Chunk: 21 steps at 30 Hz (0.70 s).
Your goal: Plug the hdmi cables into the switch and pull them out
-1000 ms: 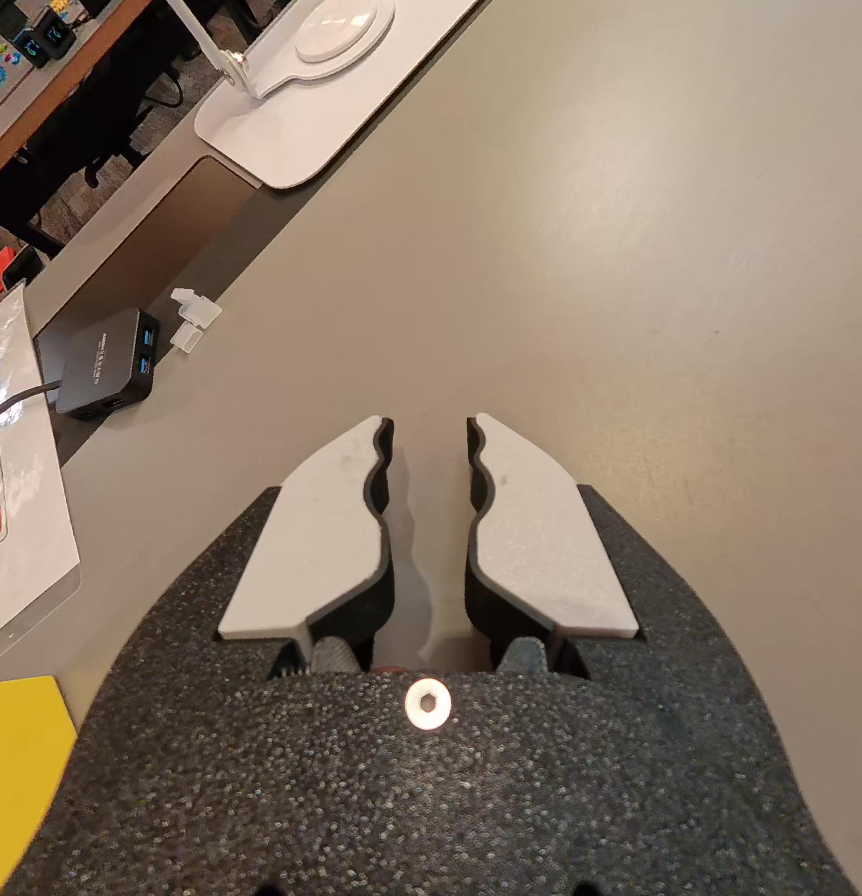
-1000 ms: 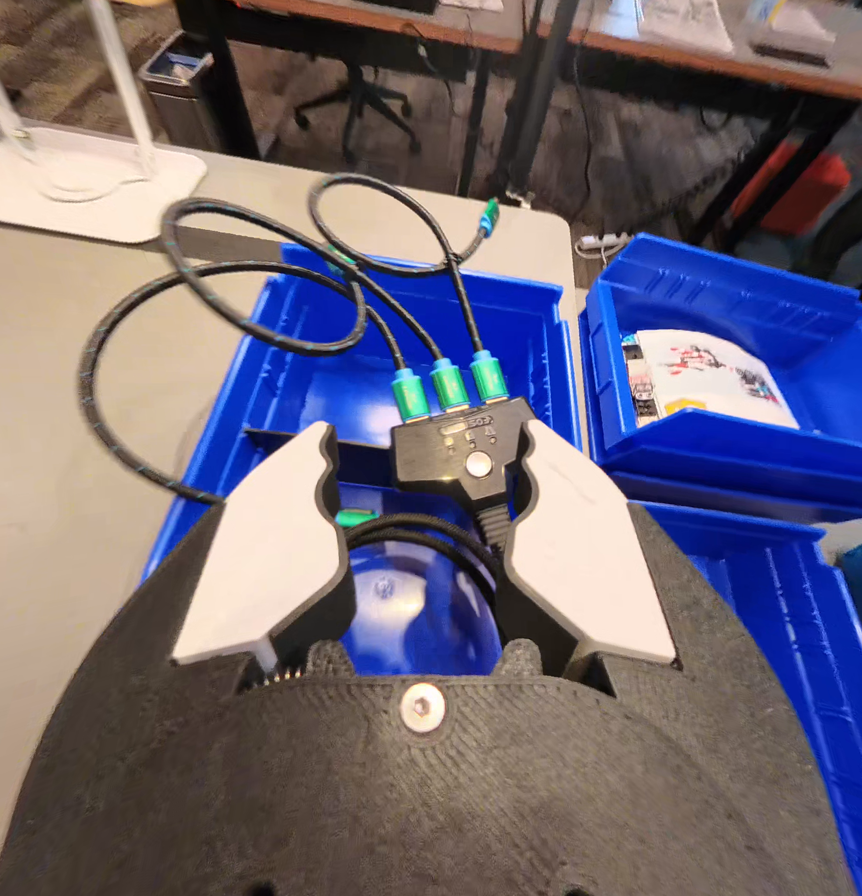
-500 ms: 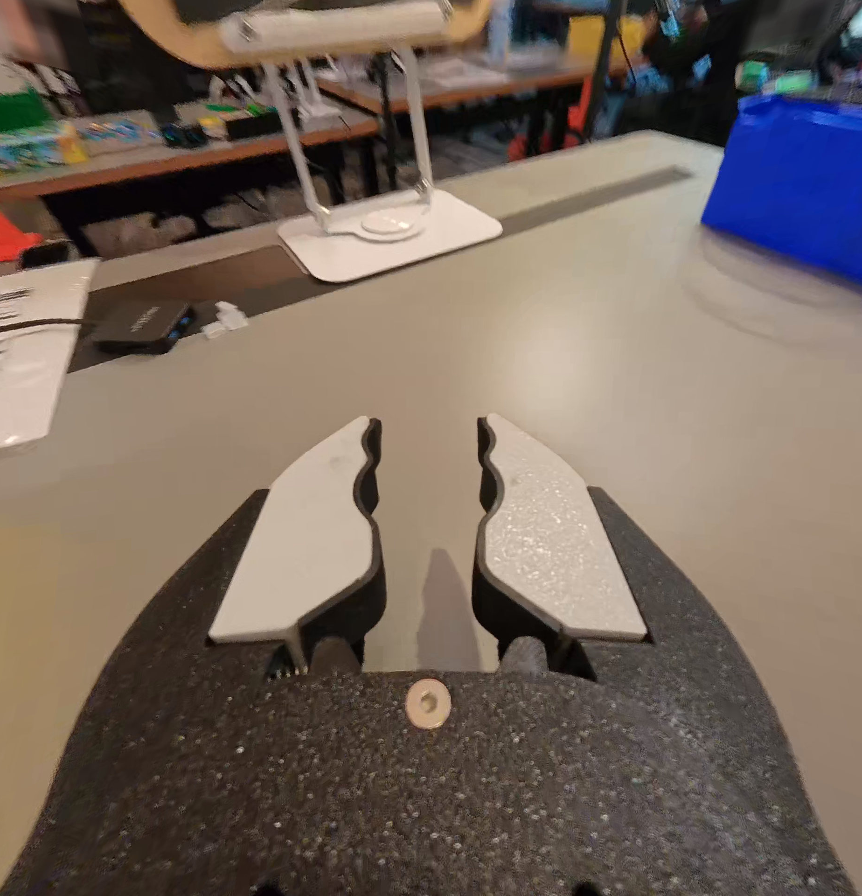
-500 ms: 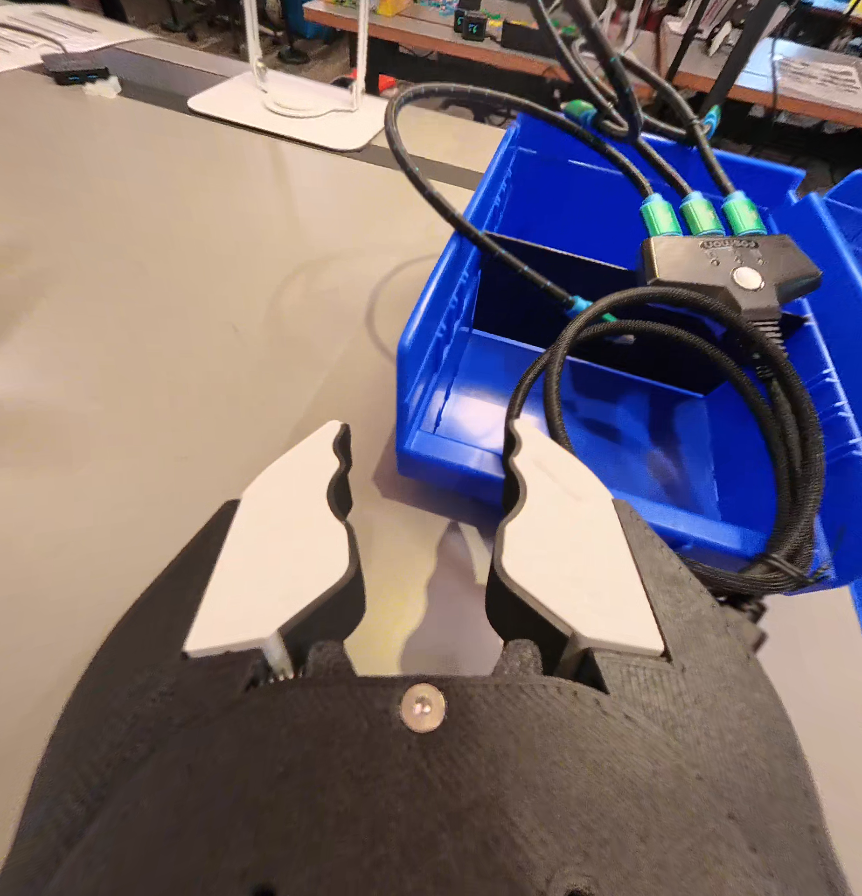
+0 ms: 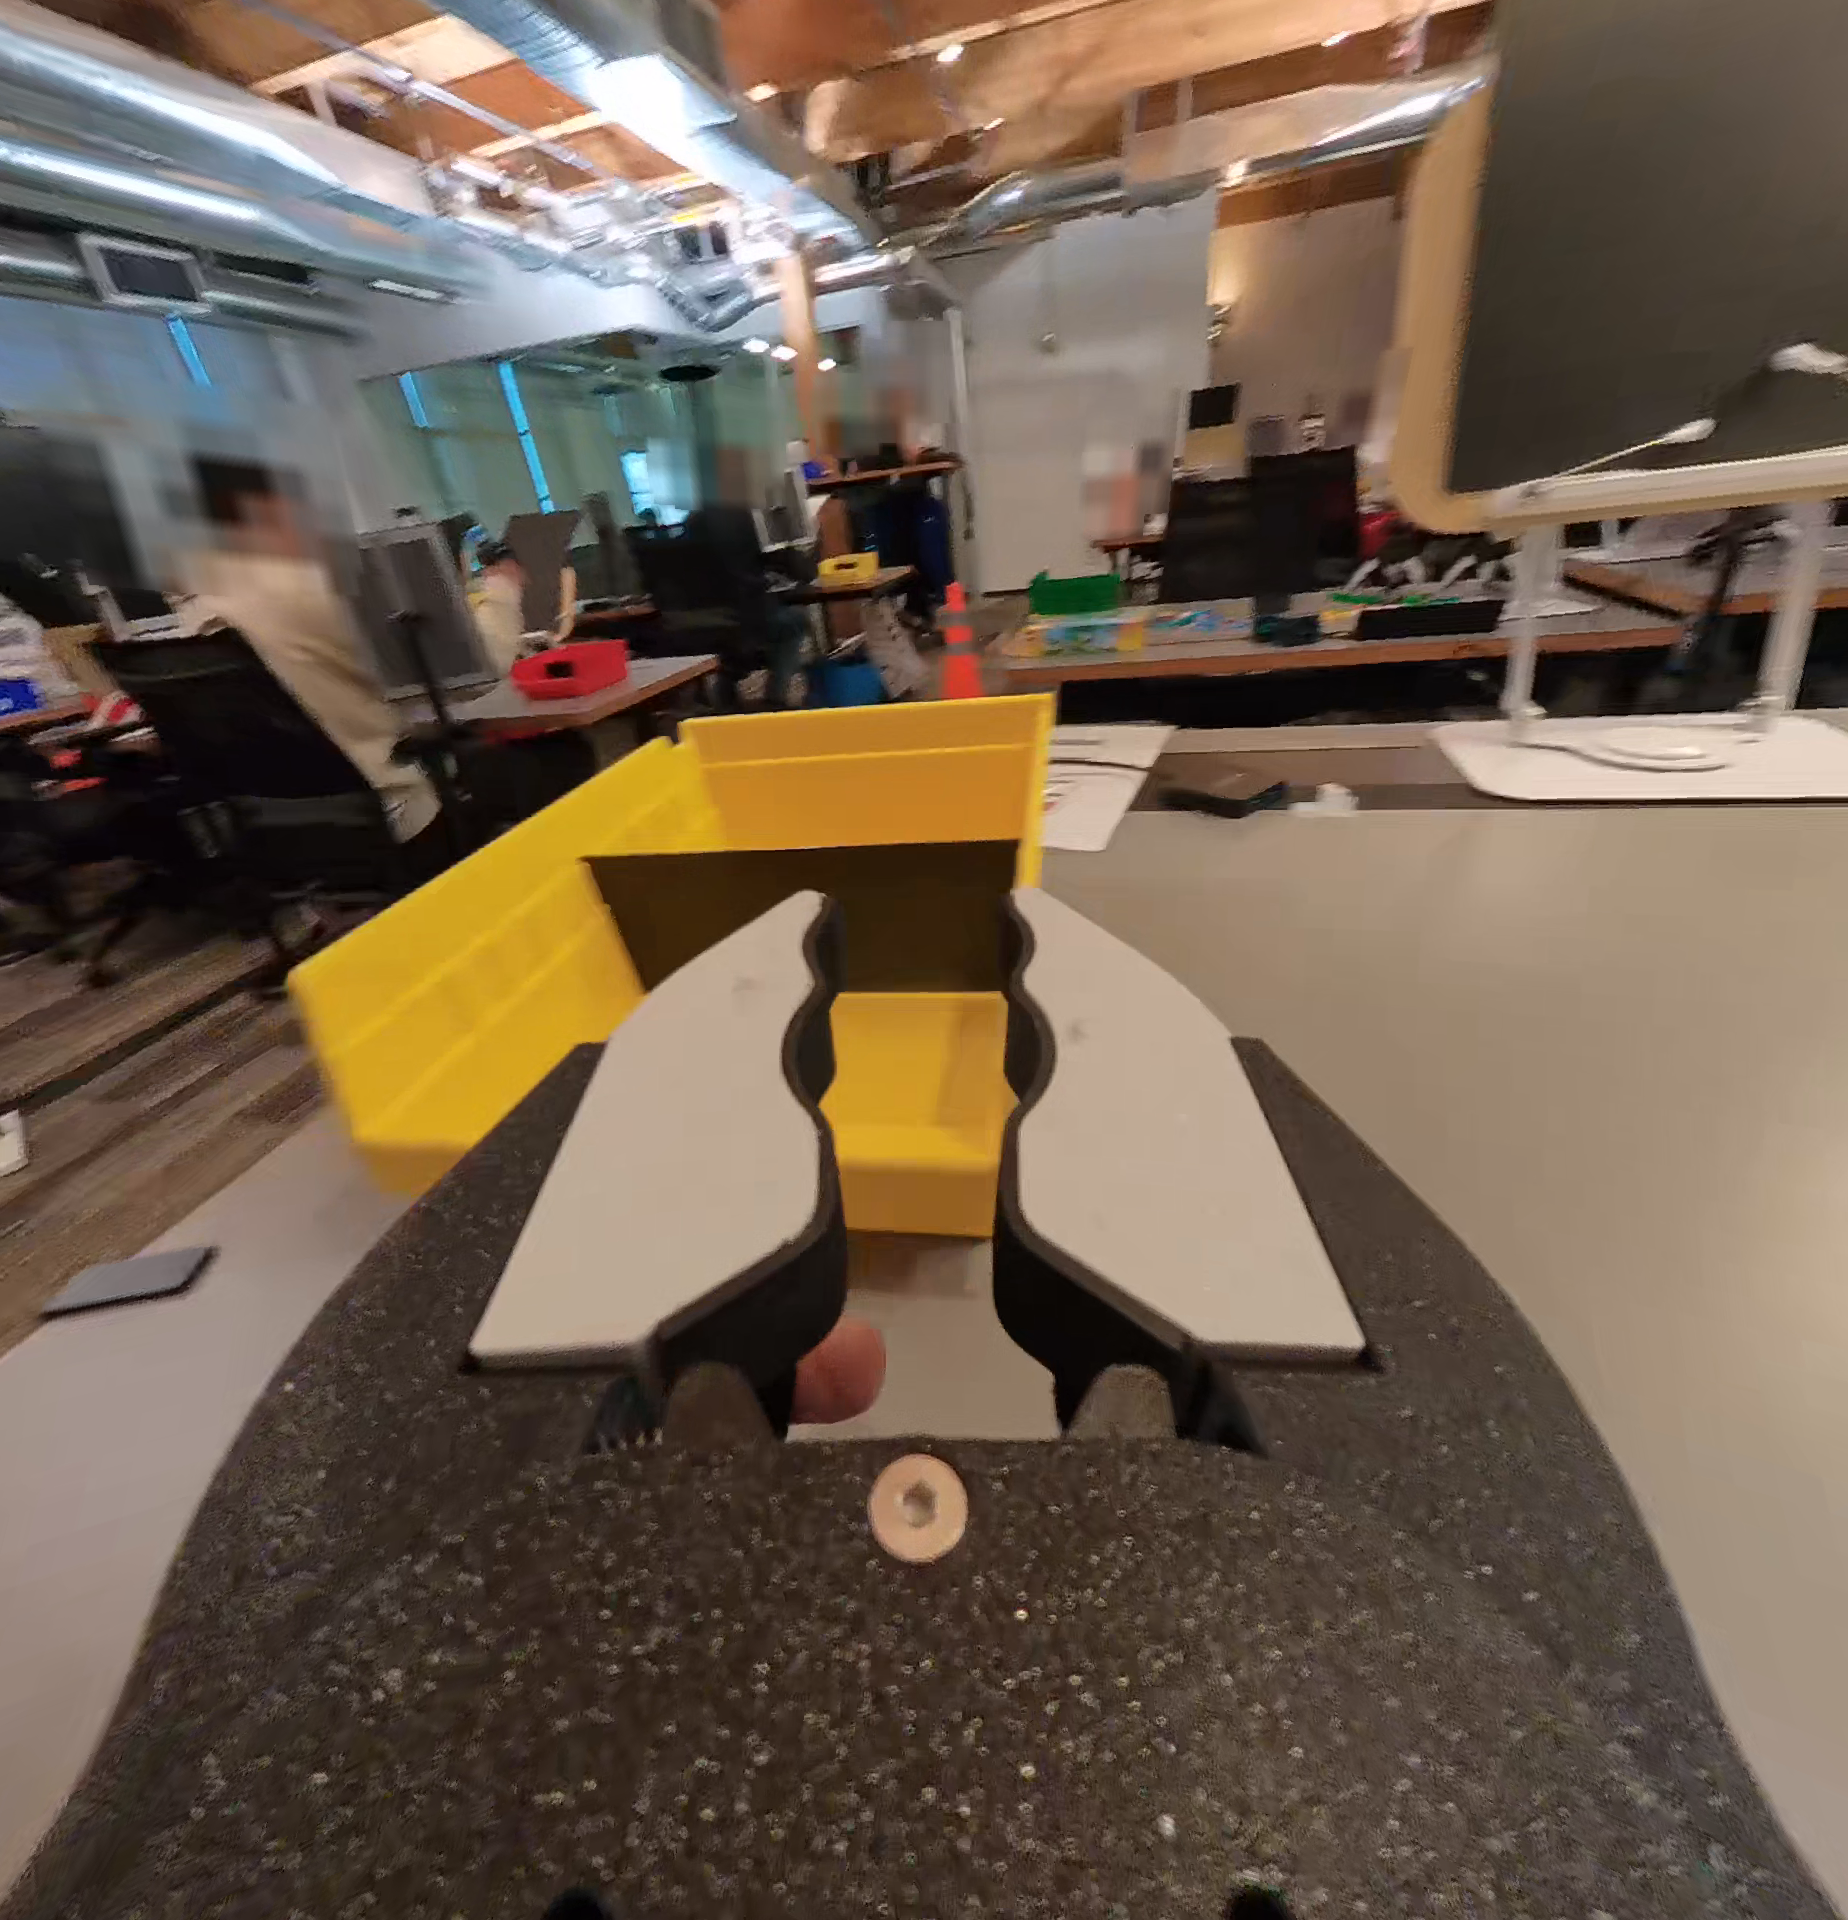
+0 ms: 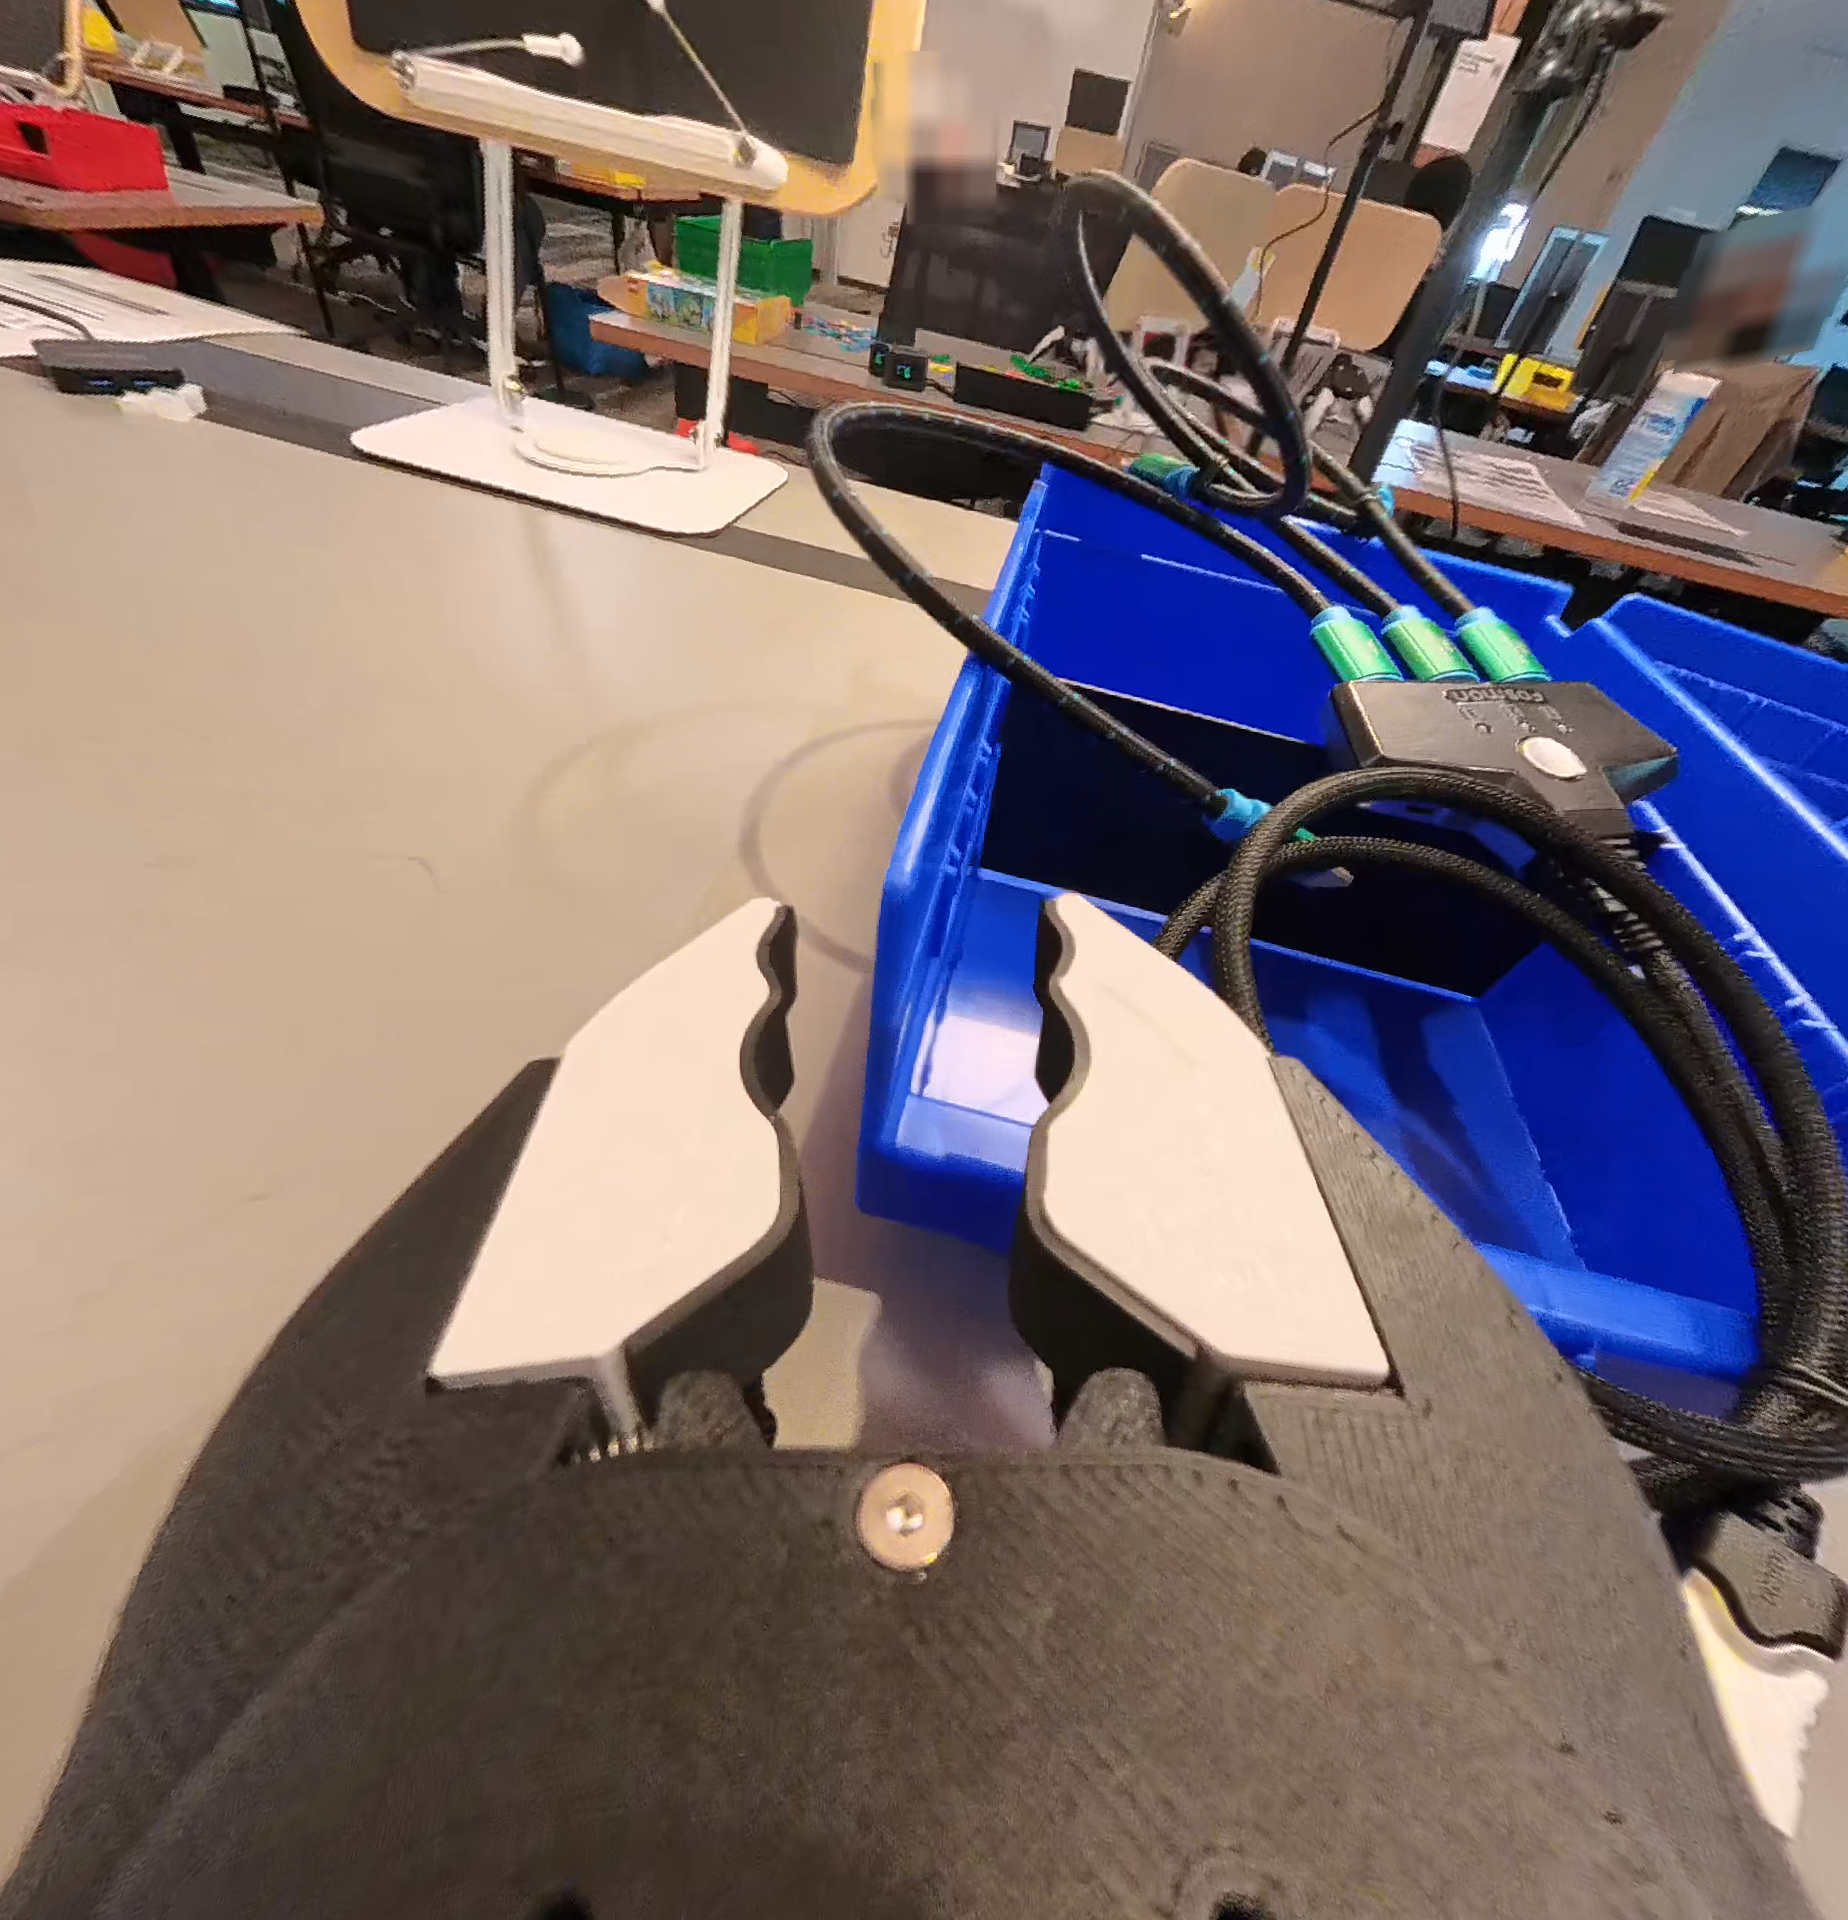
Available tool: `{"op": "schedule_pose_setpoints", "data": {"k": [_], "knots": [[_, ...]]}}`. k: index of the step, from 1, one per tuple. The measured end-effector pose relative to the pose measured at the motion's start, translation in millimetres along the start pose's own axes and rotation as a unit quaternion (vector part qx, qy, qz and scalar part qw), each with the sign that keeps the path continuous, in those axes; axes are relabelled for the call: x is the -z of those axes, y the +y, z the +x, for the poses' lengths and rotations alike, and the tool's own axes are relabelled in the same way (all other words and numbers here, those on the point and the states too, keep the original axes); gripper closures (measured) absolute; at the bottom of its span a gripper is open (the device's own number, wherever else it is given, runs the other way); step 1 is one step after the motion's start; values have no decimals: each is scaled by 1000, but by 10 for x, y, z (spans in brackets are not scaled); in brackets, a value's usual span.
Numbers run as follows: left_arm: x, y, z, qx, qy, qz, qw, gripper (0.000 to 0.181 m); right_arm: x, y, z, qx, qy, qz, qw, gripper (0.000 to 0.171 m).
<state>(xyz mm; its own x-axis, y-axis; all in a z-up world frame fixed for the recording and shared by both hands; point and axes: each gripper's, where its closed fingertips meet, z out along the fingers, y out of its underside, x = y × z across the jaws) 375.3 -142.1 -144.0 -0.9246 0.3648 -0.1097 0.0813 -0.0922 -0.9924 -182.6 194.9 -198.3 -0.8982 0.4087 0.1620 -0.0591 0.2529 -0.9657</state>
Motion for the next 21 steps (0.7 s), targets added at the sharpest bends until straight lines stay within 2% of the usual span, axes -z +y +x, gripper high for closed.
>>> {"op": "schedule_pose_setpoints", "data": {"k": [3, 6, 9, 15, 18, 21], "knots": [[-115, 178, -108, 12, 20, -49, 999, 142, -22, -2, 6, 18, 11, -2, 1000, 135], [-300, 488, 72, 27, 91, -117, 989, 135, -65, 93, -10, 16, 10, -40, 999, 135], [-442, 726, 186, -7, 115, -179, 977, 125, -74, 112, -24, 5, 8, -49, 999, 137], [-648, 741, 317, -100, 109, -177, 973, 130, -124, 62, -39, 17, 18, -64, 998, 127], [-729, 800, 286, -134, 84, -188, 969, 137, -176, 52, -27, 24, 25, -77, 996, 126], [-776, 795, 219, -157, 55, -188, 968, 152, -221, 23, 10, 34, 37, -80, 996, 131]]}}
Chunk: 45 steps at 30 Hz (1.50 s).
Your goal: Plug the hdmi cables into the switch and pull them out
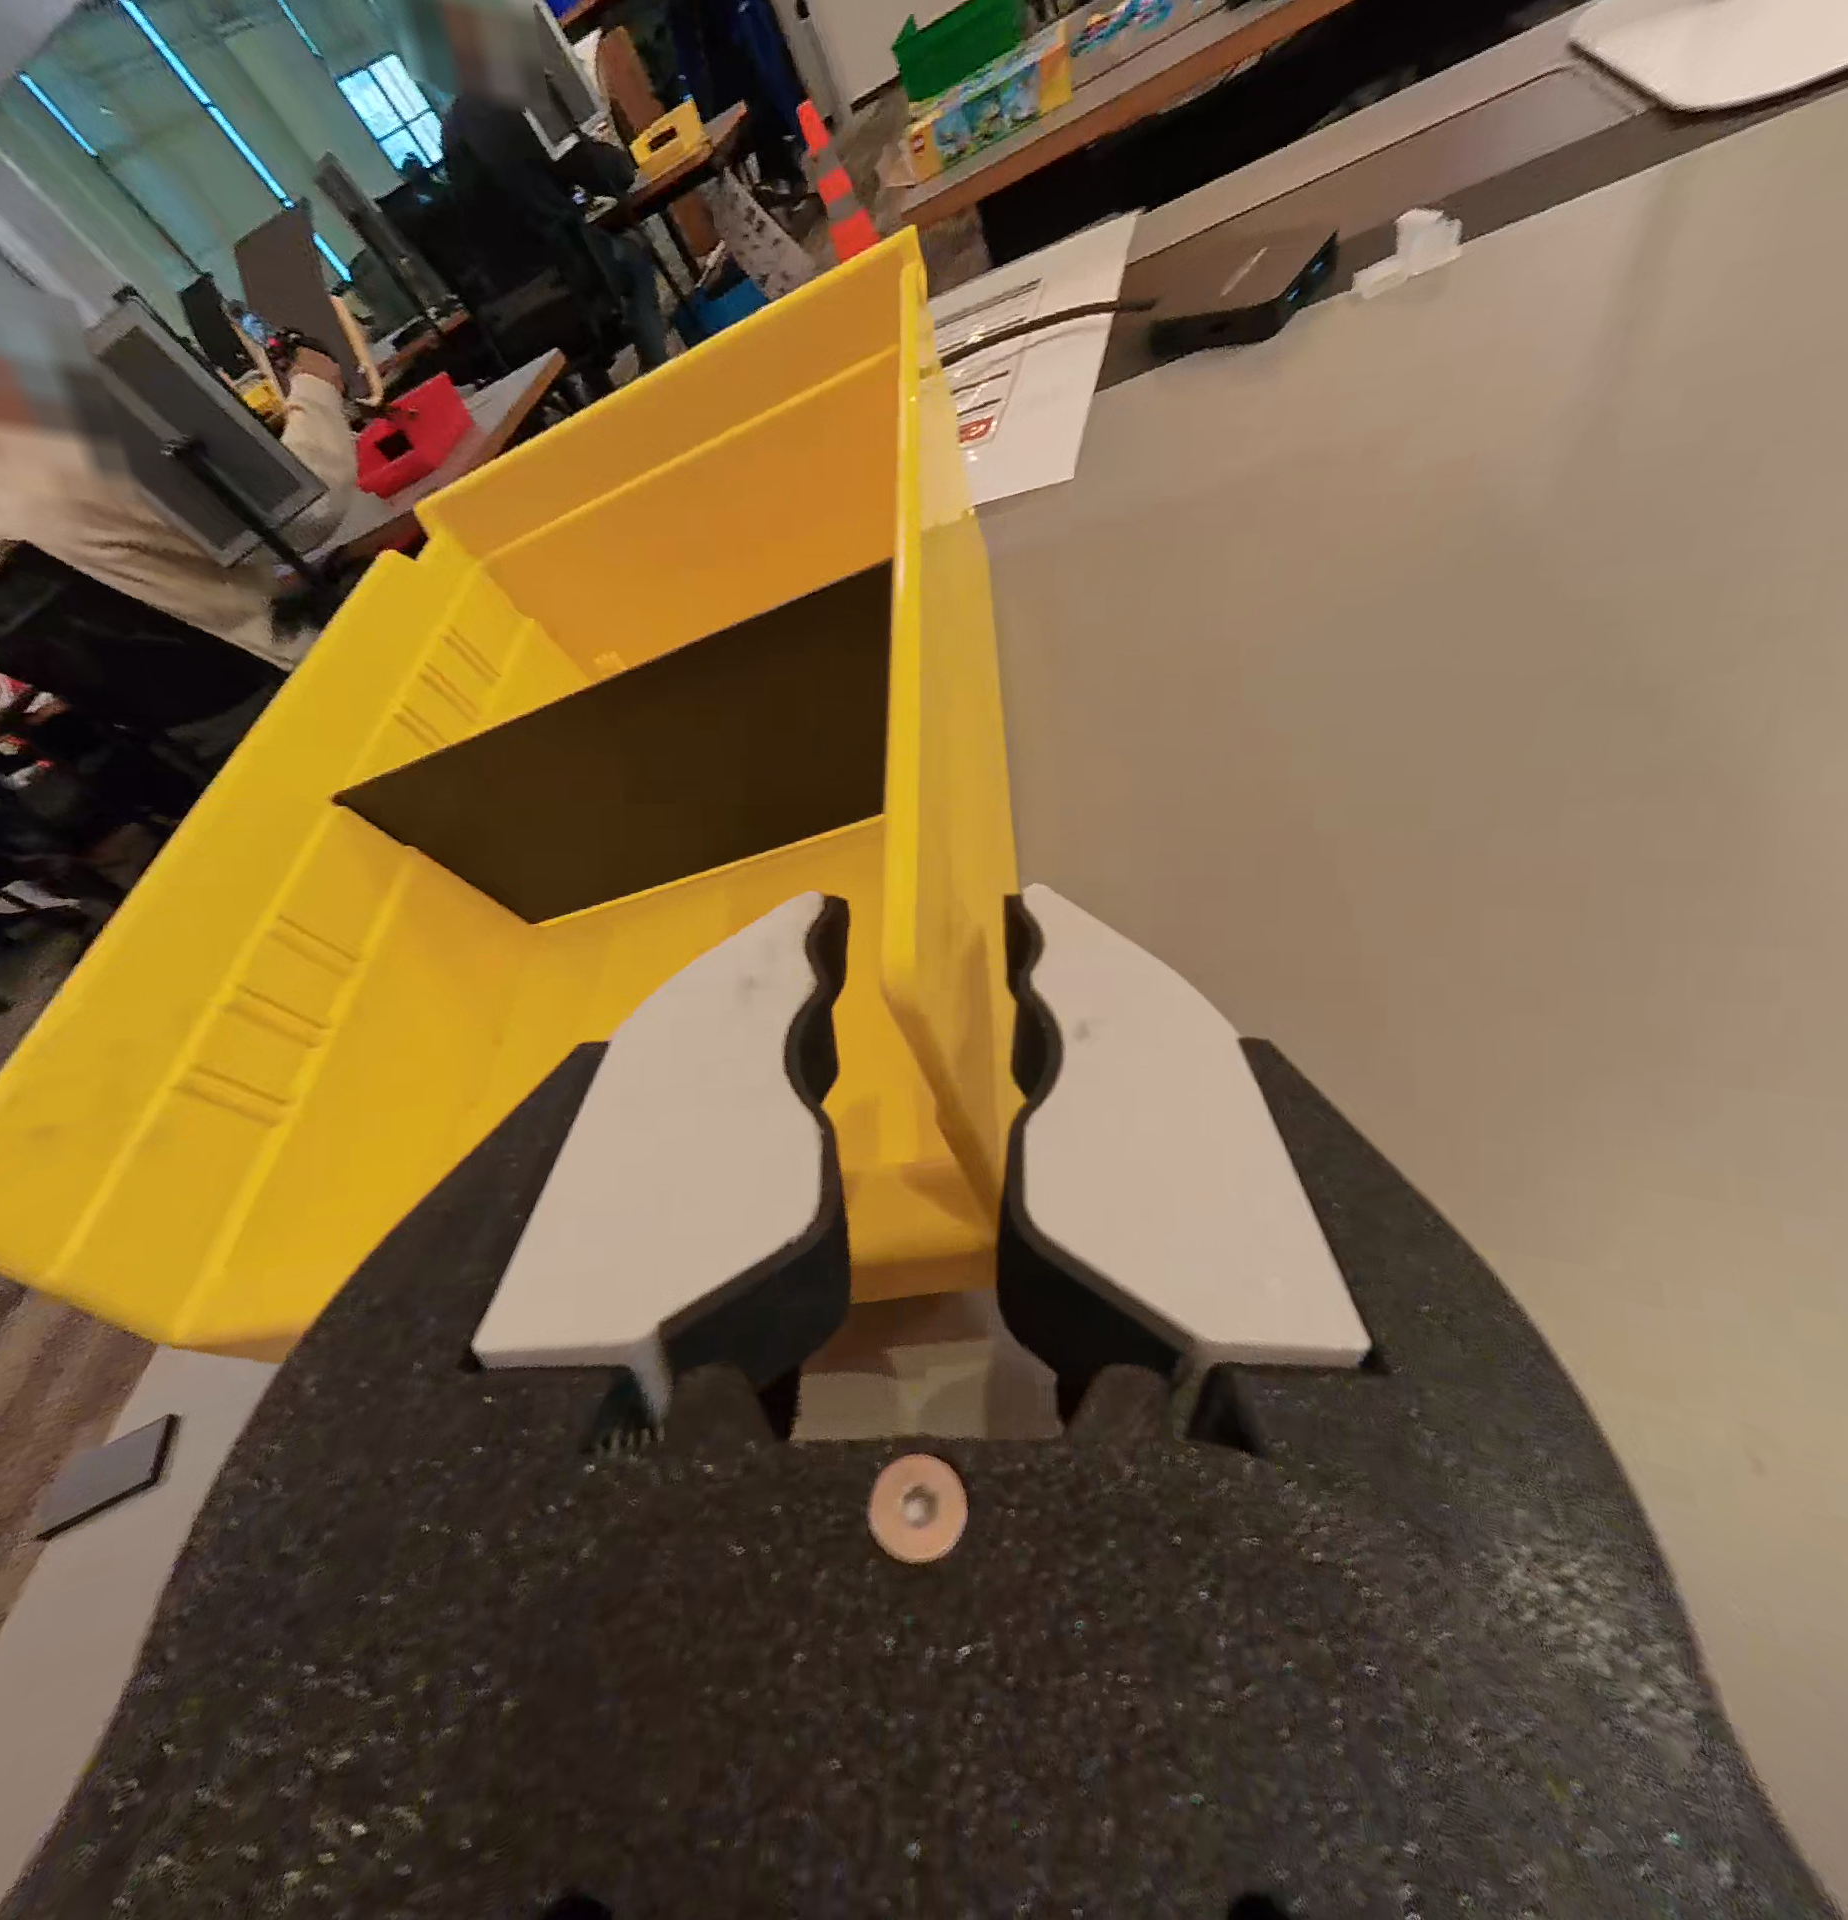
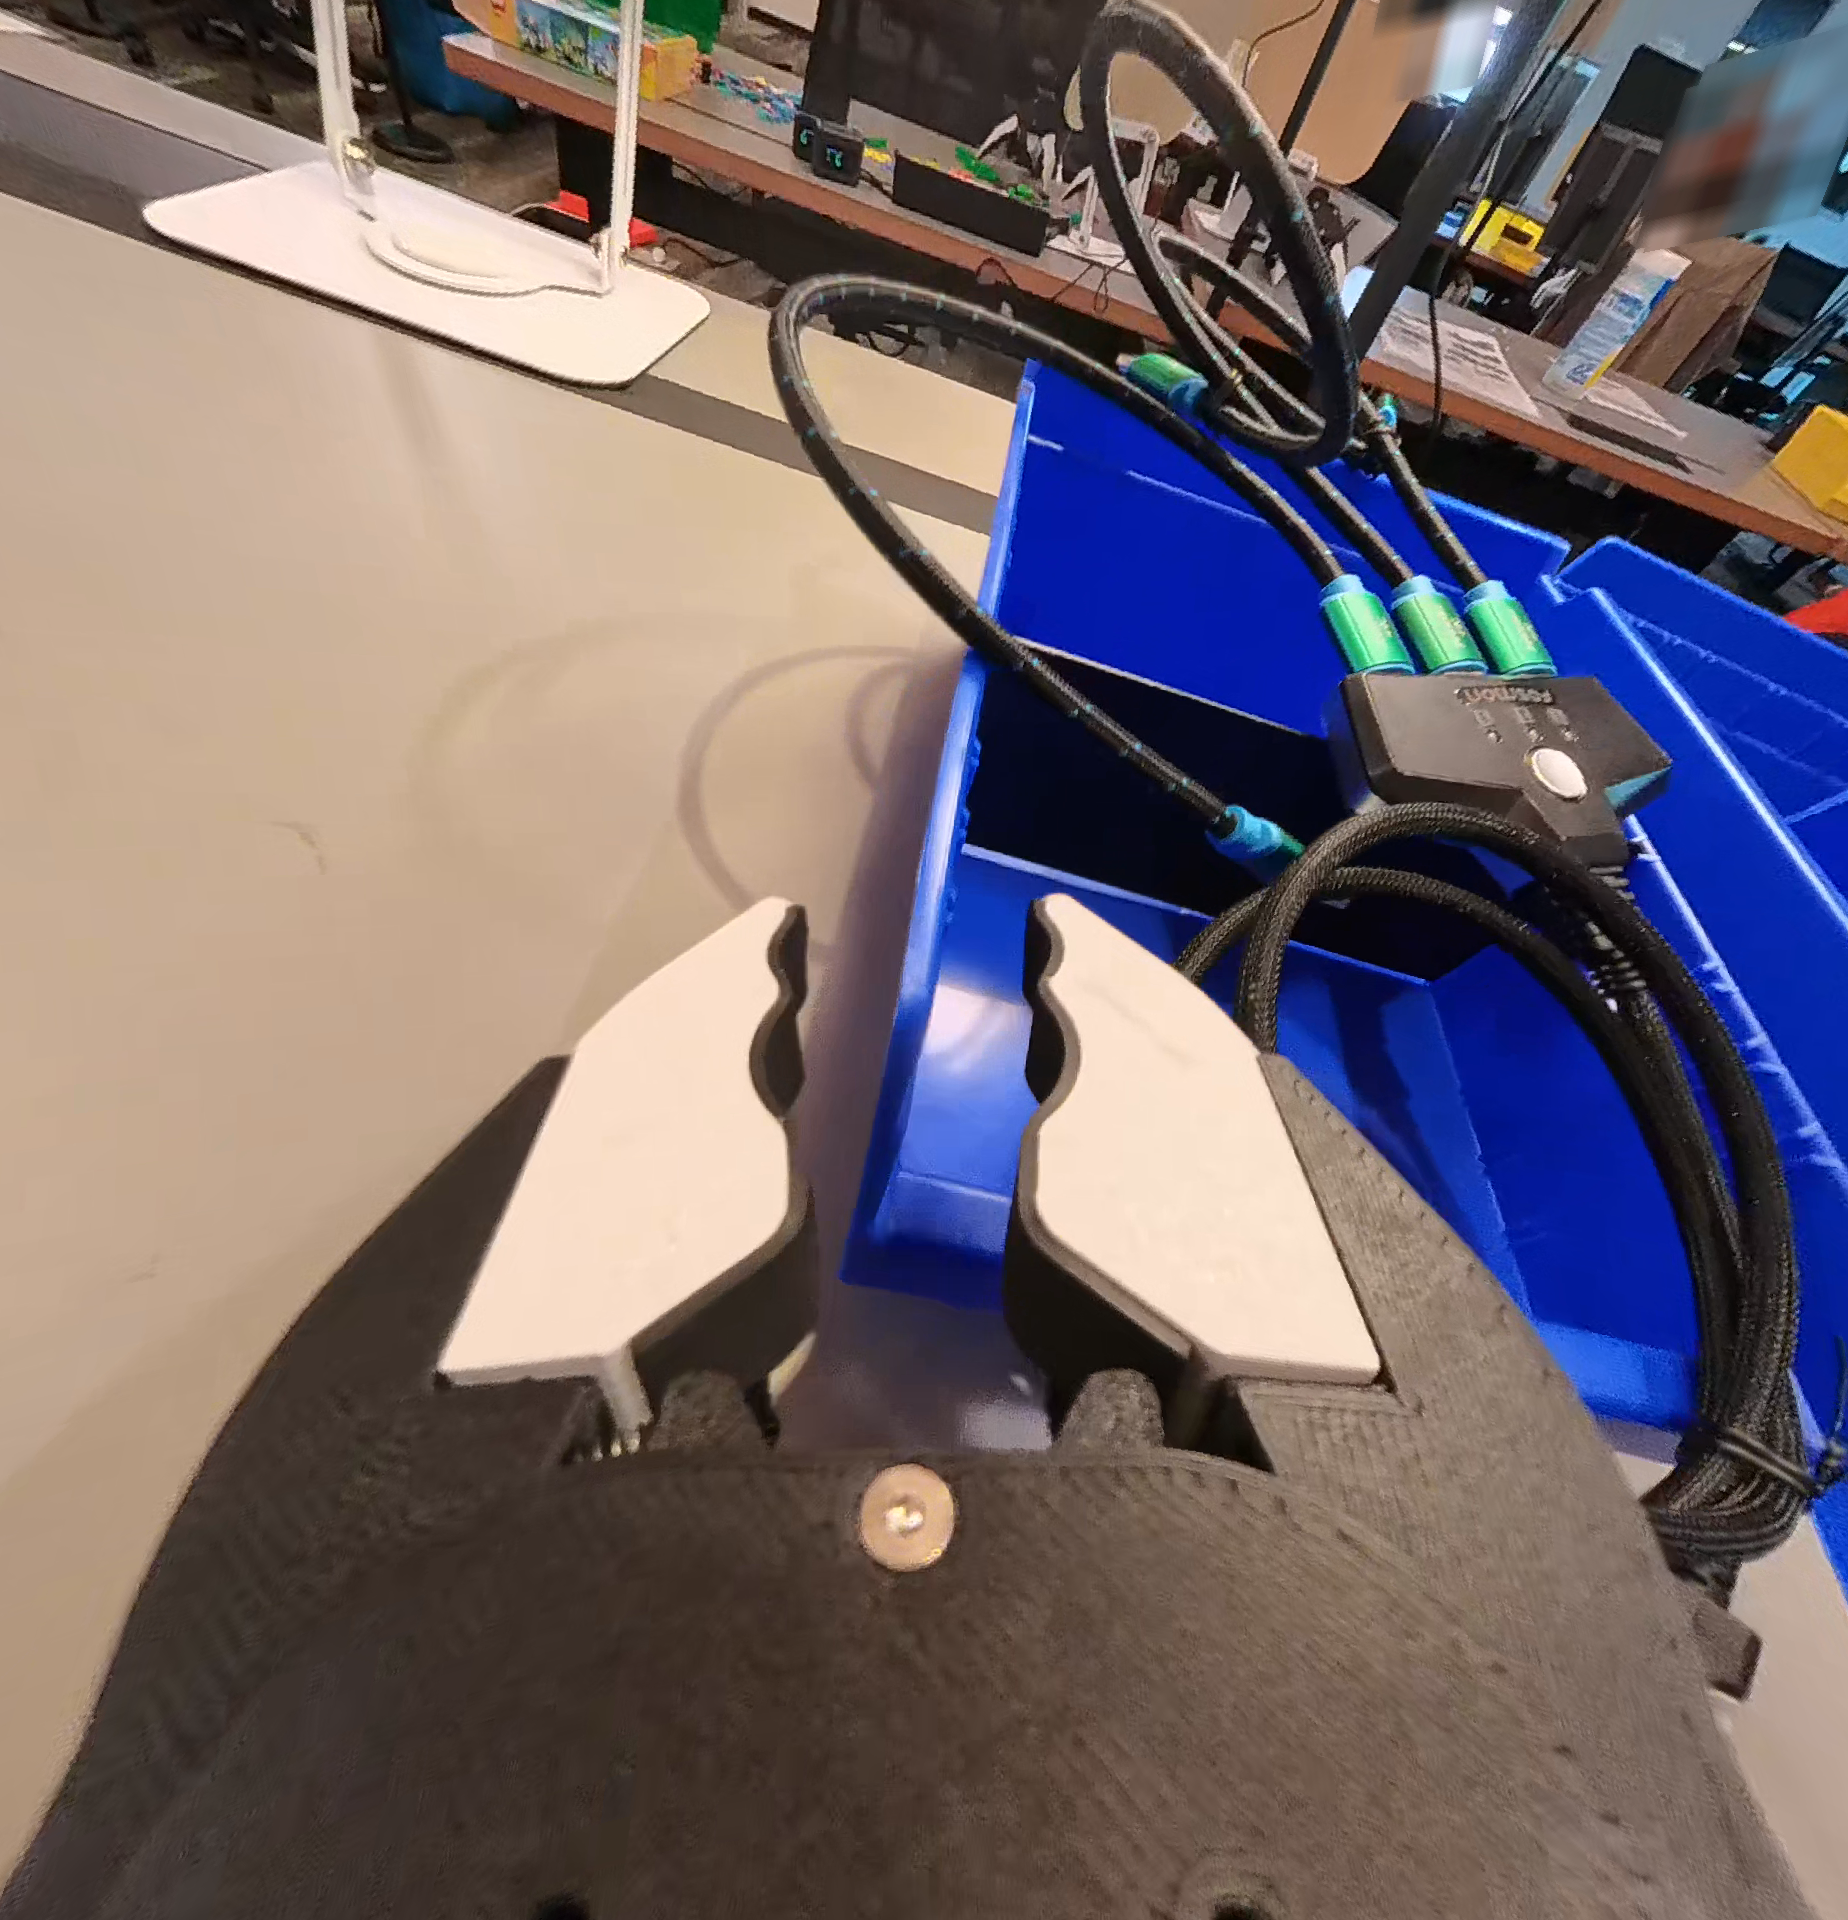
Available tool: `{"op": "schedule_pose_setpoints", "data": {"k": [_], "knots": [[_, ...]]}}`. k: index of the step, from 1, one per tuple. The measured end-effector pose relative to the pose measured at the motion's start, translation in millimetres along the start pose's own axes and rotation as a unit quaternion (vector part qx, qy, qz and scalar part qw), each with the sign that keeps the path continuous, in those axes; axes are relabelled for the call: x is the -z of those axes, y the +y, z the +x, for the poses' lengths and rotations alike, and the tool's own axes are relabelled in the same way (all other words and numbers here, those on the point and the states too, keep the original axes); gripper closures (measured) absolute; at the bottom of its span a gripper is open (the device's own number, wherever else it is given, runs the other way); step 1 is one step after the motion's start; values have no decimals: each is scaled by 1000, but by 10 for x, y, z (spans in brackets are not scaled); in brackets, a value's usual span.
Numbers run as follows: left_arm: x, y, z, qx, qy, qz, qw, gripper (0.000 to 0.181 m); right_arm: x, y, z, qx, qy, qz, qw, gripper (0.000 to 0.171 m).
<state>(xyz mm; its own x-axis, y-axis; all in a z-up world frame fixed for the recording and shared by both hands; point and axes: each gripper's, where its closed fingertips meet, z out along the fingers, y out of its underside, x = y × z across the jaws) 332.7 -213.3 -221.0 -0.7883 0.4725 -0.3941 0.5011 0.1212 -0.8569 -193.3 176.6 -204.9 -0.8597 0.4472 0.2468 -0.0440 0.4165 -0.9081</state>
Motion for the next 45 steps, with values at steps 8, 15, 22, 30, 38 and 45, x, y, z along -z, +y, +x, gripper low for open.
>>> {"op": "schedule_pose_setpoints", "data": {"k": [8, 15, 22, 30, 38, 45], "knots": [[117, -26, 67, -16, 34, 15, 999, 176, -64, 13, 29, 23, 5, -5, 1000, 165], [620, 5, 359, -35, 112, 68, 991, 177, -9, 27, -3, 14, -45, 0, 999, 164], [1144, -48, 912, -80, 260, 129, 954, 177, 35, -6, -192, 35, -99, 10, 994, 162], [1676, -109, 1502, -138, 439, 192, 867, 177, 26, -82, -500, 83, -190, 19, 978, 161], [2168, -34, 1769, -167, 589, 200, 765, 176, -44, -167, -713, 87, -317, 44, 943, 162], [2554, 39, 1931, -181, 693, 185, 673, 176, -100, -266, -980, 121, -421, 71, 896, 167]]}}
